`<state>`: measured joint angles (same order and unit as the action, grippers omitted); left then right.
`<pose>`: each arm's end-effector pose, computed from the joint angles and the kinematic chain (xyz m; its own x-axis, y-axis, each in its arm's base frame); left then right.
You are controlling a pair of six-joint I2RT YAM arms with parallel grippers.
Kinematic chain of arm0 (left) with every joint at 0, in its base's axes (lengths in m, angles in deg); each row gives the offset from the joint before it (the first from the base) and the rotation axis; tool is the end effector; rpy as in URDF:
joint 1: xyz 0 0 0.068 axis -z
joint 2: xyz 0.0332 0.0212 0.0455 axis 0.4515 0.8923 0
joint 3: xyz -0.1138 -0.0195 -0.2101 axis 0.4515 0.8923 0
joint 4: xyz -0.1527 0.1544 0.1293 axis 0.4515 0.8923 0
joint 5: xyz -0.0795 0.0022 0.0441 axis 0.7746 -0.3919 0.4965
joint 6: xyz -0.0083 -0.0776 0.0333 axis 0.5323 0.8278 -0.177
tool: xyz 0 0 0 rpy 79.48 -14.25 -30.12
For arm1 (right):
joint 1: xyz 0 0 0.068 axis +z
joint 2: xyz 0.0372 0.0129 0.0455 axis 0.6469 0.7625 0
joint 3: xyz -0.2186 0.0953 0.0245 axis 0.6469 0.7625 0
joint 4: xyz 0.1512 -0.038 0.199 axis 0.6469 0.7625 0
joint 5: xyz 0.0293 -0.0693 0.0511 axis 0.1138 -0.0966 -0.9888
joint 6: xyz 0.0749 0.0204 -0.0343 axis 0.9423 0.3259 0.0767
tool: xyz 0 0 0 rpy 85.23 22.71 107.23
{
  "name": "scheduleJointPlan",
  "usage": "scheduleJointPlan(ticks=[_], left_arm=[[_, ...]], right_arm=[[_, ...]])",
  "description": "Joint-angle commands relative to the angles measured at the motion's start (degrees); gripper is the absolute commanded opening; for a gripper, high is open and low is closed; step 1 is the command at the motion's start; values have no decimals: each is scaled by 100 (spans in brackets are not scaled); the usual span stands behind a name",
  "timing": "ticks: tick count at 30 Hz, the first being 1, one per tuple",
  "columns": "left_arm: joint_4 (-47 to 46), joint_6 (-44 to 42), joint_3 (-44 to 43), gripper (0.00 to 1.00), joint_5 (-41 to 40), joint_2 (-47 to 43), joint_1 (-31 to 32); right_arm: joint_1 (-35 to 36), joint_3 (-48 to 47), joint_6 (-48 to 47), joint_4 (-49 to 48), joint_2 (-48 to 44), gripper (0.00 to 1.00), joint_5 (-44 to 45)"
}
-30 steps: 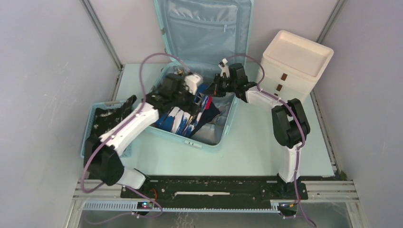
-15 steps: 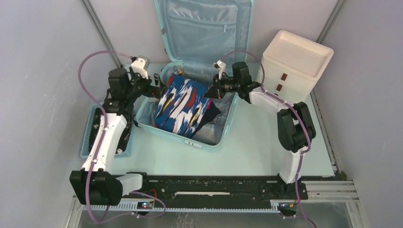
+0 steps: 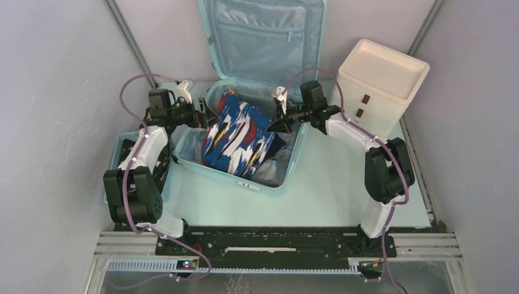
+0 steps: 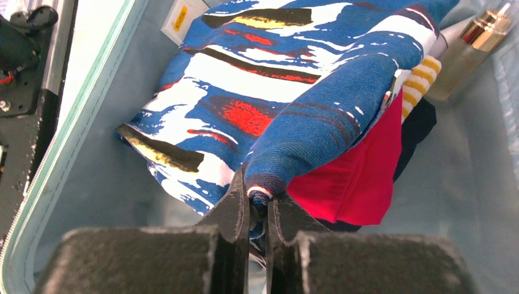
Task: Open, take out, and arrange the luggage
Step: Pick up the clothes from the luggage.
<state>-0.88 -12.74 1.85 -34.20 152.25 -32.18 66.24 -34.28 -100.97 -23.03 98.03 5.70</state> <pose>0.3558 -0.0188 0.2460 -0.5754 -0.0924 -0.8126 0.4804 0.7659 -0.4273 0.3487 0.2362 0.2357 -0.0412 -0.3144 -0.9484 -0.9938 0.1107 0.0065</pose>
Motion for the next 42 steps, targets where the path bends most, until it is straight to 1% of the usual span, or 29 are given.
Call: scheduleJointPlan(ticks=[1, 5, 15, 21, 23, 25, 27, 28, 31, 34, 35, 38, 40, 42], left_arm=[[-235, -196, -130, 98, 572, 72, -116], [-398, -297, -8, 98, 728, 224, -193], [-376, -144, -222, 98, 1386, 1084, -204], [-380, 19, -307, 96, 1547, 1399, -111], [-381, 45, -329, 93, 1680, 1485, 14], [-352, 36, -357, 86, 1795, 1526, 98], [-332, 51, -386, 75, 1896, 1523, 110], [-329, 60, -407, 69, 1914, 1506, 108], [-333, 104, -450, 36, 1966, 1476, 109], [-297, 189, -557, 9, 1986, 1435, 76], [-269, 202, -593, 2, 1987, 1374, 51], [-251, 237, -603, 0, 1809, 1055, -46], [-161, 139, -569, 0, 1508, 767, -54], [-85, 50, -528, 0, 1161, 479, -49]], right_arm=[[43, -23, -976, 310, -505, 0, -542], [44, 39, -1297, 441, -601, 0, -795], [115, 76, -1455, 533, -754, 0, -1302], [191, 77, -1444, 547, -765, 0, -1390], [205, 77, -1418, 533, -765, 0, -1400], [202, 75, -1391, 525, -758, 0, -1400], [215, 72, -1355, 514, -749, 0, -1385], [211, 75, -1335, 496, -743, 0, -1383], [206, 77, -1227, 442, -717, 0, -1362], [202, 74, -972, 302, -689, 0, -1242], [197, 72, -851, 239, -678, 0, -1180], [153, 15, -564, 195, -639, 1, -974], [103, -145, -114, 246, -563, 11, -663], [27, -600, 218, 682, -408, 27, -342]])
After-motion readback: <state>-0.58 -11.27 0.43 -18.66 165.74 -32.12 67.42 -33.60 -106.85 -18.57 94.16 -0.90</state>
